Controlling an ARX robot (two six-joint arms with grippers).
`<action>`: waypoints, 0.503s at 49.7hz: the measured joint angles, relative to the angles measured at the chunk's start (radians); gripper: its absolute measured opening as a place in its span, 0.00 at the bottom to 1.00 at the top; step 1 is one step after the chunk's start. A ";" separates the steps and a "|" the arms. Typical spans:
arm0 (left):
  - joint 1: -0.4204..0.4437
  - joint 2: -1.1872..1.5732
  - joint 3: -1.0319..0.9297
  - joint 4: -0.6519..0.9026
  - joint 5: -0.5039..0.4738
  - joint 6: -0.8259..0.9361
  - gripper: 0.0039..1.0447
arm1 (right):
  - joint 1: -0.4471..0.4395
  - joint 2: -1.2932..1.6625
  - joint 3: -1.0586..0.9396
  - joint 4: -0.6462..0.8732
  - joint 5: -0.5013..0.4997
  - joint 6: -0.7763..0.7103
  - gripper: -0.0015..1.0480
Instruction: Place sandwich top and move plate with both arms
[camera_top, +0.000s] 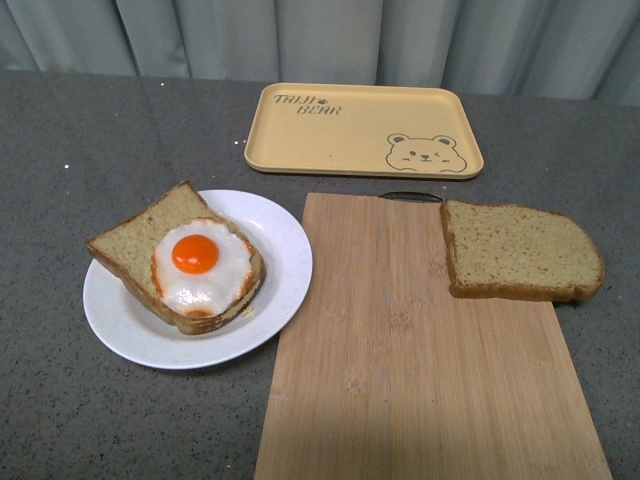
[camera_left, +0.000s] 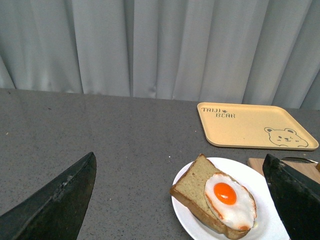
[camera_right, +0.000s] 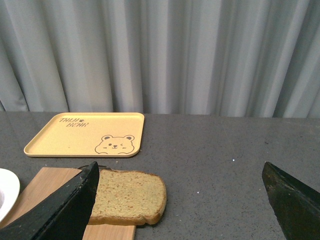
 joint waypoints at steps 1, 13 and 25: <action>0.000 0.000 0.000 0.000 0.000 0.000 0.94 | 0.000 0.000 0.000 0.000 0.000 0.000 0.91; 0.000 0.000 0.000 0.000 0.000 0.000 0.94 | 0.000 0.000 0.000 0.000 0.000 0.000 0.91; 0.000 0.000 0.000 0.000 0.000 0.000 0.94 | 0.000 0.000 0.000 0.000 0.000 0.000 0.91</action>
